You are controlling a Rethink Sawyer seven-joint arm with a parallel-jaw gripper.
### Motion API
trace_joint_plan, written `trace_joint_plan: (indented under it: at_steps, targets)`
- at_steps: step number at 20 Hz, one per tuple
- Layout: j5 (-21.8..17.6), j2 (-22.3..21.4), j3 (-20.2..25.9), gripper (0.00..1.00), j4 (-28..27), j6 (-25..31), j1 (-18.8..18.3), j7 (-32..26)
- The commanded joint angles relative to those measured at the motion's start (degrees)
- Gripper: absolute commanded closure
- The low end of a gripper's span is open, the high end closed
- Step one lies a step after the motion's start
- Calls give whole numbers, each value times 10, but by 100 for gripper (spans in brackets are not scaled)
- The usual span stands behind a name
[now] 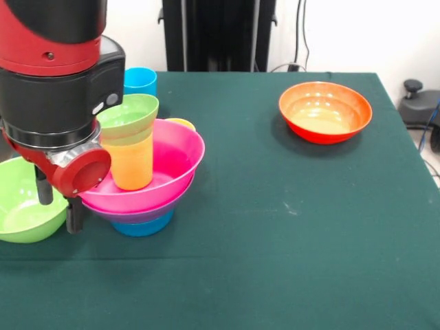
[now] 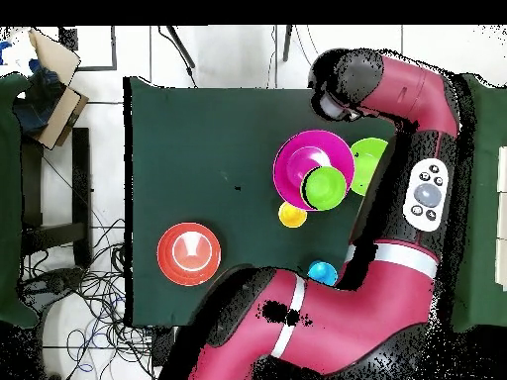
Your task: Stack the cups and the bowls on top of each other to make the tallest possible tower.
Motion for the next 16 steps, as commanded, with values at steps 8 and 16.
trace_joint_plan:
  at_steps: [8, 16]
  targets:
    - [-29, 29, 83, 0, 90, -13, -27, -174]
    - [-28, 37, 103, 0, 95, -6, -47, -191]
